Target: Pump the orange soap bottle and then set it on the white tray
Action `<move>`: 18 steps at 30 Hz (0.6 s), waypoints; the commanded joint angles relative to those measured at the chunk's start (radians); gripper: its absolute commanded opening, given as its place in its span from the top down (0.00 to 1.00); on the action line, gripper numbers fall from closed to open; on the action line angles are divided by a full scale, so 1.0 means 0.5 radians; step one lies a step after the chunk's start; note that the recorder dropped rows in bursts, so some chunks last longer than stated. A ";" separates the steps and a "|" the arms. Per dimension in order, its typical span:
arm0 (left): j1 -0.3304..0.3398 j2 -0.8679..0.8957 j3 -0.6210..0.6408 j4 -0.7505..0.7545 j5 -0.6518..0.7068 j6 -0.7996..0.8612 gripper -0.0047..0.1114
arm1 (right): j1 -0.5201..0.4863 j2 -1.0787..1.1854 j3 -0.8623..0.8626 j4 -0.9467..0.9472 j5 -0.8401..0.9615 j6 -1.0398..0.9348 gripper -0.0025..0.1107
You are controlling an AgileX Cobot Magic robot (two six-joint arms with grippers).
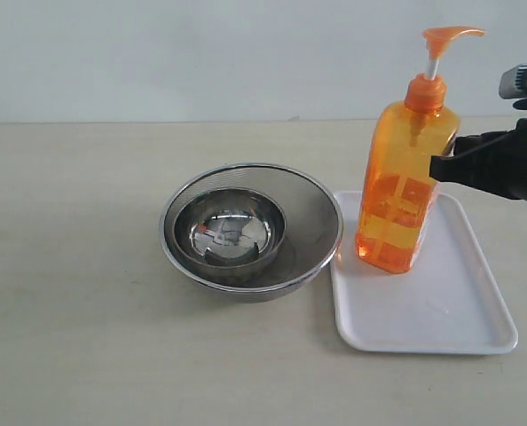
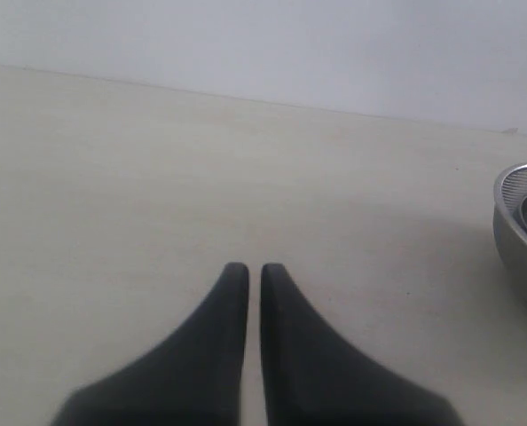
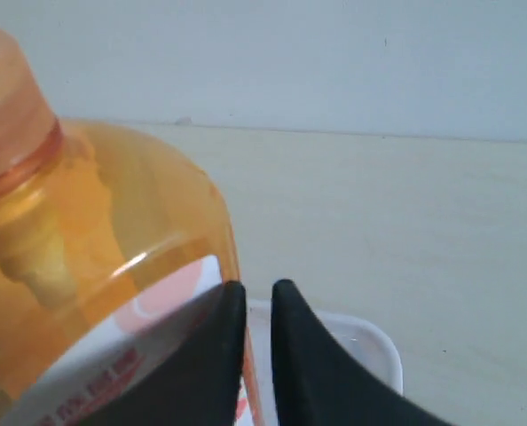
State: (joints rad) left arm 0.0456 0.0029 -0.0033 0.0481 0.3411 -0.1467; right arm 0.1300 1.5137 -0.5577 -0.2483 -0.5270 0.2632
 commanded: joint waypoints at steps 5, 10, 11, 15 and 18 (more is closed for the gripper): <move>0.007 -0.006 0.007 0.005 0.001 -0.007 0.92 | -0.007 0.007 -0.018 0.079 0.027 -0.202 0.91; 0.007 -0.006 0.007 0.005 0.001 -0.007 0.92 | -0.007 0.029 -0.030 0.114 -0.145 -0.216 0.98; 0.007 -0.006 0.007 0.005 0.001 -0.007 0.92 | -0.007 0.042 -0.030 0.109 -0.176 -0.216 0.98; 0.007 -0.006 0.007 0.005 0.001 -0.007 0.92 | -0.003 0.095 -0.030 0.005 -0.262 -0.160 0.98; 0.007 -0.006 0.007 0.005 0.001 -0.007 0.92 | -0.003 0.141 -0.030 -0.009 -0.344 -0.107 0.98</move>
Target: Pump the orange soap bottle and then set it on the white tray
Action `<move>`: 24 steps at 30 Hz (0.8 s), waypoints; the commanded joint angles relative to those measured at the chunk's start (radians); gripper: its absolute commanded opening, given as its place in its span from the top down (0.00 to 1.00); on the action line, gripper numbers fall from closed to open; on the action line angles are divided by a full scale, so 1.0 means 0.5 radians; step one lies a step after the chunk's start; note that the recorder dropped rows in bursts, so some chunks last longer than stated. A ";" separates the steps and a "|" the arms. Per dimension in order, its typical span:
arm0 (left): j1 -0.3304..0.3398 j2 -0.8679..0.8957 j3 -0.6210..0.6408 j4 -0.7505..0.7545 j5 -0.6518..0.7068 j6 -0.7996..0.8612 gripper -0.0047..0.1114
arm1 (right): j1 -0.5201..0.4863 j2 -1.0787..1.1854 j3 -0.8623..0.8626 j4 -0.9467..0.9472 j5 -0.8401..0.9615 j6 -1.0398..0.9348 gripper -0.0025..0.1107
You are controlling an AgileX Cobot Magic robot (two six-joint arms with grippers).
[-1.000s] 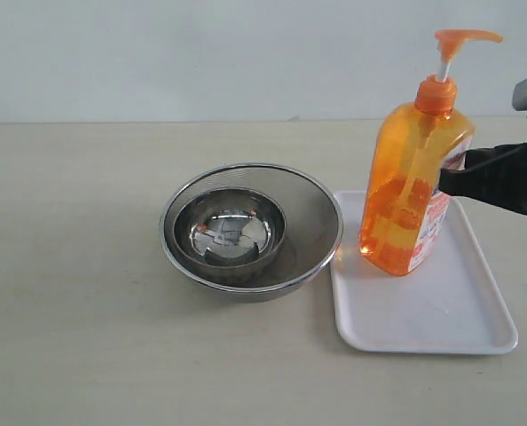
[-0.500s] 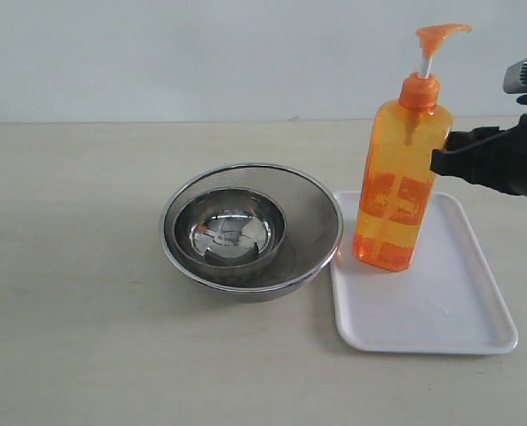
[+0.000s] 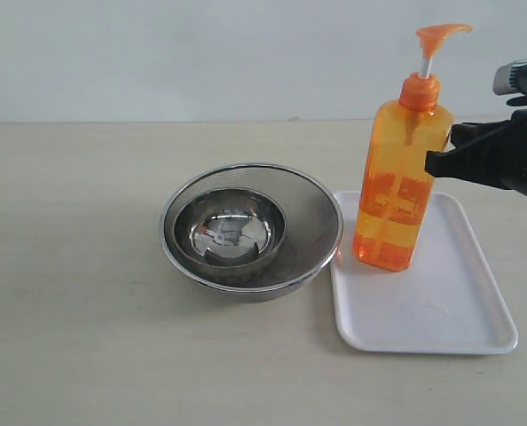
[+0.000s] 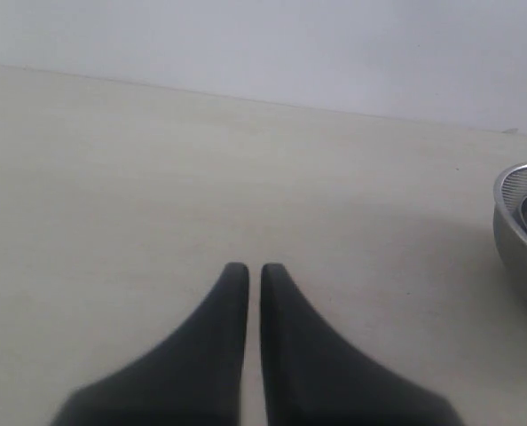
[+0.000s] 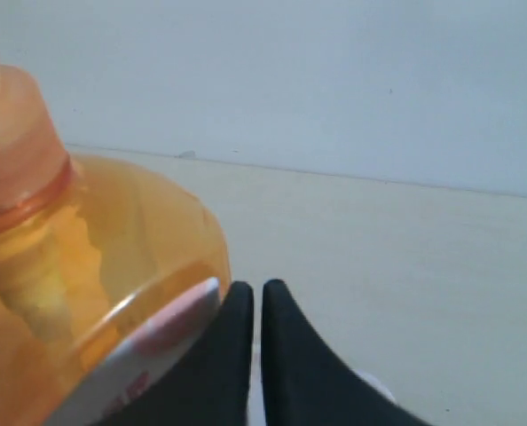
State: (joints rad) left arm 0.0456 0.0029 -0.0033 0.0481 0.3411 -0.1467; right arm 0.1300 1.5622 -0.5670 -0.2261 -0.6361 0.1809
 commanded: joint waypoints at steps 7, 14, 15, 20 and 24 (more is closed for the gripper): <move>0.007 -0.006 0.007 0.005 0.001 -0.007 0.92 | -0.003 0.044 -0.041 -0.245 -0.192 0.147 0.98; 0.007 -0.006 0.007 0.005 0.001 -0.007 0.92 | -0.003 0.044 -0.087 -0.429 -0.187 0.256 0.98; 0.007 -0.006 0.007 0.005 0.001 -0.007 0.92 | -0.003 0.044 -0.087 -0.440 -0.187 0.256 0.98; 0.007 -0.006 0.007 0.005 0.001 -0.007 0.92 | -0.003 0.044 -0.087 -0.320 -0.179 0.222 0.98; 0.007 -0.006 0.007 0.005 0.001 -0.007 0.92 | -0.003 0.044 -0.087 -0.103 -0.089 0.150 0.90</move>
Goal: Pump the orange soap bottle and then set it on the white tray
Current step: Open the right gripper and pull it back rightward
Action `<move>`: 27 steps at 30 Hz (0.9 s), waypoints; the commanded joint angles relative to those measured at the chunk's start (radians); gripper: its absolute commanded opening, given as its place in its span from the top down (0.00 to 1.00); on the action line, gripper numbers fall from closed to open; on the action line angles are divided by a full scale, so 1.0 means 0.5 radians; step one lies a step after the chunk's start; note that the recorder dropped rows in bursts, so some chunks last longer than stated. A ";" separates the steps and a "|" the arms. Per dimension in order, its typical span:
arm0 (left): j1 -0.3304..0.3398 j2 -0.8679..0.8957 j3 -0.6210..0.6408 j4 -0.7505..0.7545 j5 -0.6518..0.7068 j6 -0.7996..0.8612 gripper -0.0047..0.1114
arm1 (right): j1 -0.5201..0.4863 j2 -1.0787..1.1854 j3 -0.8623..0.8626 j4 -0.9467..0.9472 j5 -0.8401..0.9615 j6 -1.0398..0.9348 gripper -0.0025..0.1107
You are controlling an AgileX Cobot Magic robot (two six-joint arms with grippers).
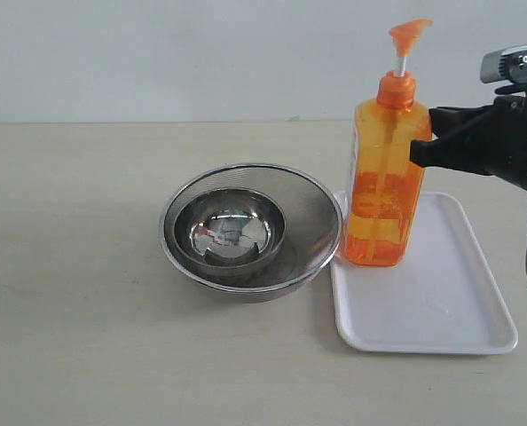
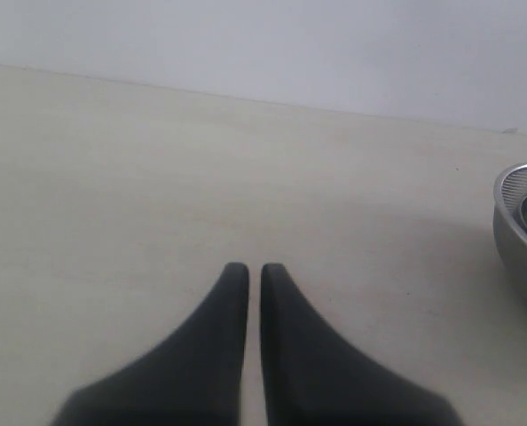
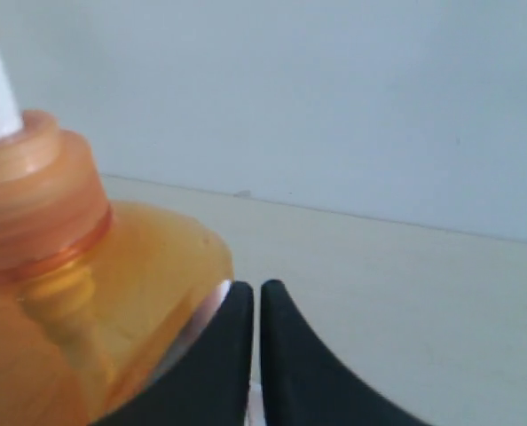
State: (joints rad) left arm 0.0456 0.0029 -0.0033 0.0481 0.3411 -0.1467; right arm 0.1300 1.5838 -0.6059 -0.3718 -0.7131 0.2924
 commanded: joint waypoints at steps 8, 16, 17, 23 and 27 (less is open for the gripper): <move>0.007 -0.006 0.007 0.005 0.001 -0.007 0.92 | -0.019 -0.105 0.000 0.273 0.310 -0.114 0.59; 0.007 -0.006 0.007 0.005 0.001 -0.007 0.92 | -0.019 -0.426 0.256 0.248 0.384 -0.002 0.59; 0.007 -0.006 0.007 0.005 0.001 -0.007 0.92 | -0.019 -0.476 0.318 0.238 0.356 0.008 0.59; 0.007 -0.006 0.007 0.005 0.001 -0.007 0.92 | 0.065 -0.723 0.699 0.070 0.181 0.204 0.59; 0.007 -0.006 0.007 0.005 0.001 -0.007 0.92 | 0.223 -0.773 0.793 0.007 0.133 0.252 0.59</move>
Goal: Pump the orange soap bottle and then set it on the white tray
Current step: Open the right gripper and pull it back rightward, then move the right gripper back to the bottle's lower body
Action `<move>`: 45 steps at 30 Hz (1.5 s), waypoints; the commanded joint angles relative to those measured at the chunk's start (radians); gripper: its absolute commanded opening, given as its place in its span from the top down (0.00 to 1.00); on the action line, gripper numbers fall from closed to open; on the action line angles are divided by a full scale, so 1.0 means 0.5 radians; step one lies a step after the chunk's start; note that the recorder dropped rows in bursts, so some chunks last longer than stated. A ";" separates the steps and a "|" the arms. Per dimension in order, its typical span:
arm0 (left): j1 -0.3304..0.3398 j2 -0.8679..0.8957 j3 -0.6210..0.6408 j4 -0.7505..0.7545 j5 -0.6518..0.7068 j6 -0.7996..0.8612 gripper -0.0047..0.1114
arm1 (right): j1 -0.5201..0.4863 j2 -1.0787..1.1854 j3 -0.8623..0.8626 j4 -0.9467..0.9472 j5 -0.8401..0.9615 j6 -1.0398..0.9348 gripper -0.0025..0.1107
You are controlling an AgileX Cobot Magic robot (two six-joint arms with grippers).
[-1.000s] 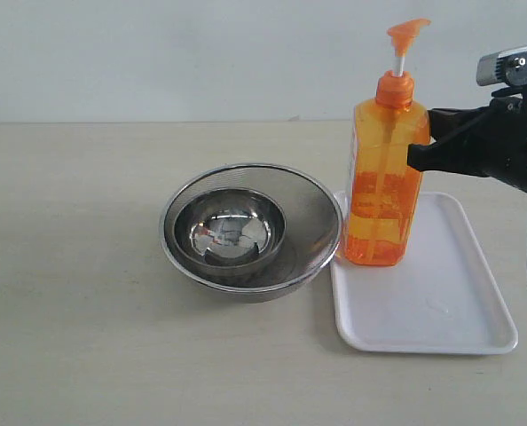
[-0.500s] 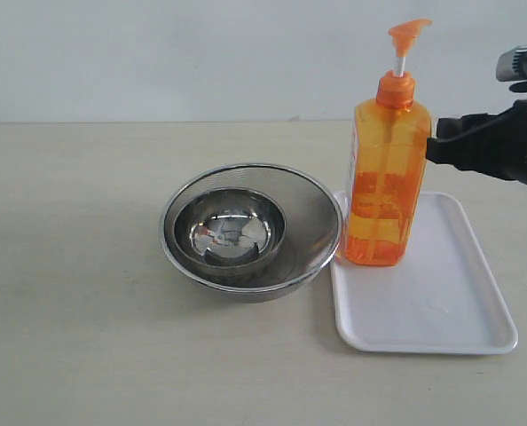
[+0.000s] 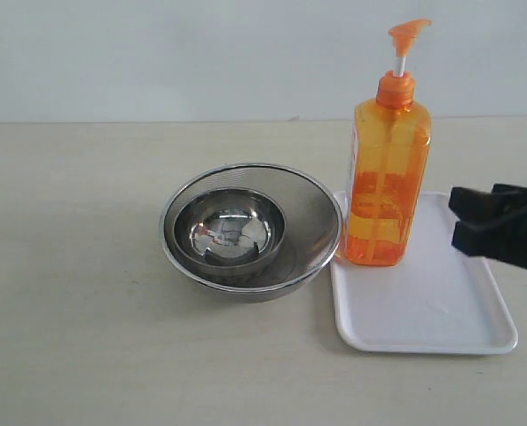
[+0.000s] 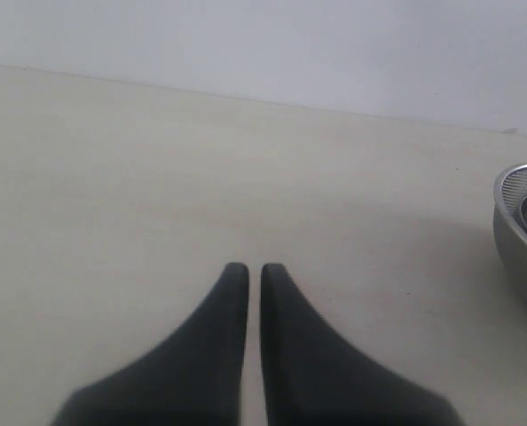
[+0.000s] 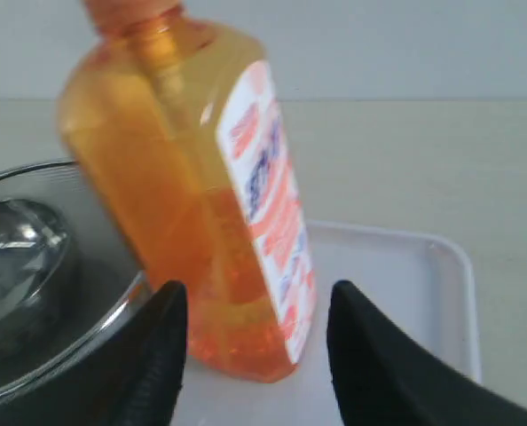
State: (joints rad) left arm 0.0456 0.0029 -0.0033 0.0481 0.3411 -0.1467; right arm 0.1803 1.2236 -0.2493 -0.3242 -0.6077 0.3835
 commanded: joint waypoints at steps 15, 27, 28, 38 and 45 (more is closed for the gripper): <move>0.007 -0.006 0.007 0.005 0.001 -0.007 0.92 | 0.398 -0.052 0.083 -0.056 -0.115 0.126 0.20; 0.007 -0.006 0.007 0.005 0.001 -0.007 0.92 | 0.398 -0.049 0.075 0.190 -0.215 -0.049 0.05; 0.007 -0.006 0.007 0.005 0.001 -0.007 0.92 | 0.398 -0.049 0.075 0.222 -0.229 -0.096 0.05; 0.007 -0.006 0.007 0.005 0.001 -0.007 0.92 | 0.398 -0.001 0.071 0.304 -0.402 -0.261 0.05; 0.007 -0.006 0.007 0.005 0.001 -0.007 0.92 | 0.398 0.311 -0.161 0.331 -0.336 -0.308 0.05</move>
State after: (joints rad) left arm 0.0456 0.0029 -0.0033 0.0481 0.3411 -0.1467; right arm 0.3785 1.3265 -0.2929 -0.1695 -0.7834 0.2473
